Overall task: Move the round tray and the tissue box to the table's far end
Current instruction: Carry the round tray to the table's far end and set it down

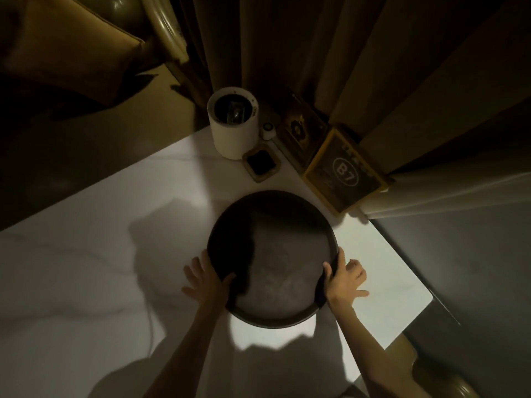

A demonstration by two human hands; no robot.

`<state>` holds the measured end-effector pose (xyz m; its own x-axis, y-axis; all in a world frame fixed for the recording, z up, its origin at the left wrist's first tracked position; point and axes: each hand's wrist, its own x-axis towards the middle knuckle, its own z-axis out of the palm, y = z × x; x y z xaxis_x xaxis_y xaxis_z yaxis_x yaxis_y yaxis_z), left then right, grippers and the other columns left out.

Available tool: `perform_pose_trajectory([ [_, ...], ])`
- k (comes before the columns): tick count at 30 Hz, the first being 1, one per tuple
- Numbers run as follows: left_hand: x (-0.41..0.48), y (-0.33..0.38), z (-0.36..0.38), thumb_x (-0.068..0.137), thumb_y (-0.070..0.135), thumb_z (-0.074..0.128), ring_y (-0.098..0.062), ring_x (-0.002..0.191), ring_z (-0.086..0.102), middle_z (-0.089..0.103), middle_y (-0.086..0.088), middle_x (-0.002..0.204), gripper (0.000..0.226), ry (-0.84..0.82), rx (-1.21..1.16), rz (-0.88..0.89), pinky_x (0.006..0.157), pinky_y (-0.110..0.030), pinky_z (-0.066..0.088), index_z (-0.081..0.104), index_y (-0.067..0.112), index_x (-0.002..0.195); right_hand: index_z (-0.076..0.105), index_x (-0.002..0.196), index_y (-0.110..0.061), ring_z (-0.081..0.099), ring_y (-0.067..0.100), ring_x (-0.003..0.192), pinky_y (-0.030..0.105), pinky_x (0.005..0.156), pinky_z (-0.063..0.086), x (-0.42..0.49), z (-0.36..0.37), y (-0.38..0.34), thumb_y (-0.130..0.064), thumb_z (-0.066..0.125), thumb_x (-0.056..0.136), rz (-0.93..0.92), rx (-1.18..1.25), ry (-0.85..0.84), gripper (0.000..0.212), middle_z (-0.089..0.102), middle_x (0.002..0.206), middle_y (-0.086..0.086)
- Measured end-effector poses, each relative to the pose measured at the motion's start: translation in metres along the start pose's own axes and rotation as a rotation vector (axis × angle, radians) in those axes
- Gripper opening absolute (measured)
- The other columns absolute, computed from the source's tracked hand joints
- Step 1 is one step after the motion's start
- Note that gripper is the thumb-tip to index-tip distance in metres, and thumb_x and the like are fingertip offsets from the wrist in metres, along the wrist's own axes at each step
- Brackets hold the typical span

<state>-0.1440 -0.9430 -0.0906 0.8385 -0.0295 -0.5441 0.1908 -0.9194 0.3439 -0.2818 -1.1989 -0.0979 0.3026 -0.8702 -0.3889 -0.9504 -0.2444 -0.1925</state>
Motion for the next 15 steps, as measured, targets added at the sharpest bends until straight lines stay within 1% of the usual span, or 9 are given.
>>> perform_pose_trajectory([
  [2,0.001,0.002,-0.001,0.078,0.054,0.068,-0.035,0.148,-0.006,0.007,-0.009,0.159,0.106,-0.042,-0.014,0.003,0.106,-0.073,0.016,-0.002,0.03,0.153,0.025,0.144,-0.045,0.024,0.035,0.136,0.079,0.103,0.021,0.004,-0.001,-0.004,-0.053,0.047,0.093,0.021,0.0,-0.011,0.056,0.029,0.145,0.009],
  [4,0.004,0.007,-0.002,0.078,0.059,0.065,-0.032,0.148,-0.015,-0.003,-0.008,0.162,0.107,-0.046,-0.007,-0.011,0.105,-0.075,0.014,-0.011,0.037,0.151,0.022,0.144,-0.047,0.024,0.035,0.135,0.08,0.101,0.021,0.009,-0.002,-0.009,-0.054,0.047,0.093,0.046,0.002,-0.022,0.057,0.028,0.145,0.009],
  [9,0.014,0.017,-0.008,0.077,0.068,0.058,-0.028,0.149,-0.015,-0.007,-0.004,0.161,0.103,-0.052,0.013,-0.023,0.1,-0.08,0.018,-0.017,0.048,0.145,0.021,0.142,-0.049,0.025,0.035,0.133,0.081,0.099,0.025,0.019,-0.005,-0.019,-0.056,0.047,0.092,0.114,-0.018,-0.049,0.057,0.029,0.143,0.009],
  [15,0.013,0.021,-0.012,0.077,0.068,0.058,-0.029,0.148,-0.014,-0.006,-0.004,0.16,0.103,-0.048,0.053,-0.031,0.097,-0.08,0.022,-0.016,0.047,0.145,0.021,0.139,-0.048,0.026,0.037,0.131,0.081,0.097,0.027,0.02,-0.007,-0.021,-0.056,0.046,0.092,0.116,-0.03,-0.067,0.054,0.029,0.143,0.01],
])
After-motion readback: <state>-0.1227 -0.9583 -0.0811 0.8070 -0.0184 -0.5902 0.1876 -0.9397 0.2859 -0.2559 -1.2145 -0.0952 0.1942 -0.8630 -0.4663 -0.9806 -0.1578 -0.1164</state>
